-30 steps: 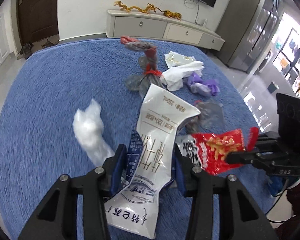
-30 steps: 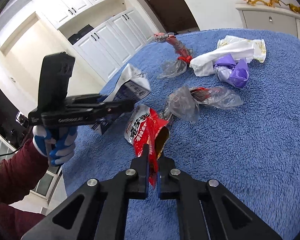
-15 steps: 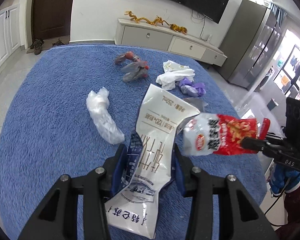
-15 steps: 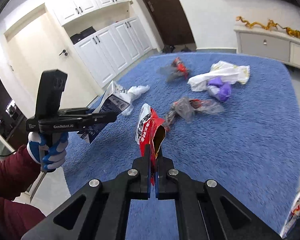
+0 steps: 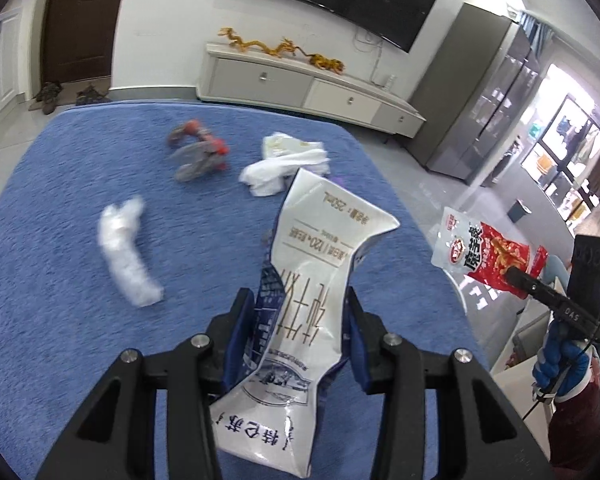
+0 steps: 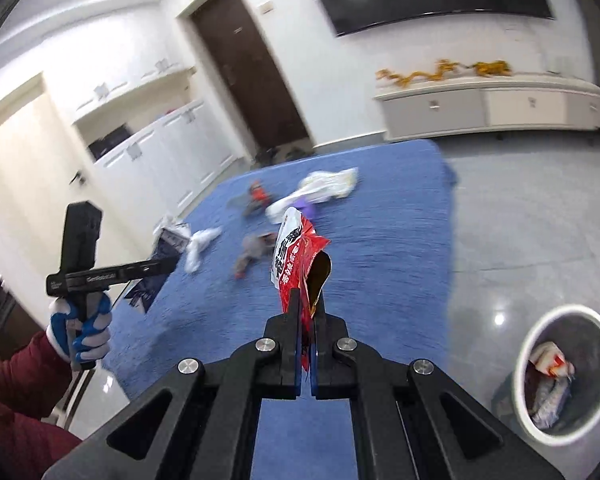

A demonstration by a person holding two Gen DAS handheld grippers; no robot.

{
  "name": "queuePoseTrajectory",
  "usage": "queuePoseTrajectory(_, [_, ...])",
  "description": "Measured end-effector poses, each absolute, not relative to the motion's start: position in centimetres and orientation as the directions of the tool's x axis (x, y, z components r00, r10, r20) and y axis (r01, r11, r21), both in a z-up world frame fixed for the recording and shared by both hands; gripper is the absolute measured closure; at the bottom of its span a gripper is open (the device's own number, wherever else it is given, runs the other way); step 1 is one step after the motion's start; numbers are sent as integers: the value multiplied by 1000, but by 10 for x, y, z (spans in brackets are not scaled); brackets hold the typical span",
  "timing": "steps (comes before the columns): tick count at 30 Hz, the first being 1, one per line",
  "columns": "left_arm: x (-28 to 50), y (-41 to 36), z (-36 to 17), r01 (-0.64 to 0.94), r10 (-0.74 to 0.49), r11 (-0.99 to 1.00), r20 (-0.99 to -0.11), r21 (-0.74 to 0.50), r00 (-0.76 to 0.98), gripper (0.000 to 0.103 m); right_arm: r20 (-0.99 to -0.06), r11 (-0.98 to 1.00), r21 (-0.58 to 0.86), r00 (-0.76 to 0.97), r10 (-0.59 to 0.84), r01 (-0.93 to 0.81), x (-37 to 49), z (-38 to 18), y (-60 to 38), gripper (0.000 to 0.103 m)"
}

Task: Collect trash
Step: 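Lift both held items and carry them over the trash bin, then open both tools to drop the carton and snack bag into the bin, then move both open tools back over the remaining wrappers on the rug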

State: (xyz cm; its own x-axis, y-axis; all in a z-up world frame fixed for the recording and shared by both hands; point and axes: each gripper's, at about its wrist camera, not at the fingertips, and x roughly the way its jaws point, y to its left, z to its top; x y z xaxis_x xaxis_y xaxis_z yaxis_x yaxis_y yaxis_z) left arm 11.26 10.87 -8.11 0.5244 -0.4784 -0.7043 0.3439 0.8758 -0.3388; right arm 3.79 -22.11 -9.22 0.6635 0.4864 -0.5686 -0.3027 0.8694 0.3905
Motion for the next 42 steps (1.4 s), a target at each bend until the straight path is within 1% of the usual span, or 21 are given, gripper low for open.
queuePoseTrajectory(5, [126, 55, -74, 416, -526, 841, -708, -346, 472, 62, -573, 900, 402, 720, 392, -170, 20, -103, -273, 101])
queuePoseTrajectory(9, [139, -9, -67, 501, -570, 793, -711, -346, 412, 62, -597, 914, 404, 744, 299, -42, 7, -121, -321, 101])
queuePoseTrajectory(14, [152, -104, -63, 601, -626, 713, -712, -360, 316, 62, -655, 915, 375, 741, 149, 147, -8, -148, -383, 101])
queuePoseTrajectory(18, [161, -189, -73, 660, -649, 649, -728, -378, 221, 62, -710, 896, 341, 702, 47, 284, -14, -174, -427, 101])
queuePoseTrajectory(20, [167, -229, -83, 674, -654, 620, -738, -400, 164, 62, -737, 885, 324, 676, 15, 333, -15, -186, -440, 101])
queuePoseTrajectory(25, [173, -312, -109, 707, -641, 575, -763, -411, 78, 62, -785, 853, 308, 618, -23, 423, -7, -215, -470, 101])
queuePoseTrajectory(30, [185, -373, -138, 696, -618, 578, -785, -426, 32, 62, -817, 832, 283, 574, -51, 477, 5, -232, -492, 100])
queuePoseTrajectory(33, [193, -394, -152, 679, -620, 581, -785, -449, 11, 61, -829, 824, 268, 556, -67, 499, 7, -238, -499, 100])
queuePoseTrajectory(36, [202, -410, -166, 670, -609, 590, -793, -450, 4, 60, -840, 819, 256, 537, -74, 514, 15, -248, -508, 92])
queuePoseTrajectory(37, [206, -408, -169, 666, -608, 593, -794, -453, 2, 55, -841, 815, 258, 536, -76, 519, 18, -251, -511, 91])
queuePoseTrajectory(38, [209, -409, -171, 657, -609, 597, -793, -460, -2, 53, -843, 811, 255, 532, -80, 526, 20, -254, -514, 87])
queuePoseTrajectory(39, [209, -412, -171, 651, -615, 598, -789, -468, -3, 49, -846, 806, 254, 527, -82, 535, 20, -258, -515, 75])
queuePoseTrajectory(40, [208, -412, -171, 649, -621, 593, -784, -476, -6, 47, -845, 800, 262, 529, -79, 539, 21, -260, -517, 68])
queuePoseTrajectory(42, [208, -407, -169, 653, -630, 583, -777, -483, -12, 47, -845, 800, 262, 529, -80, 540, 25, -263, -518, 68])
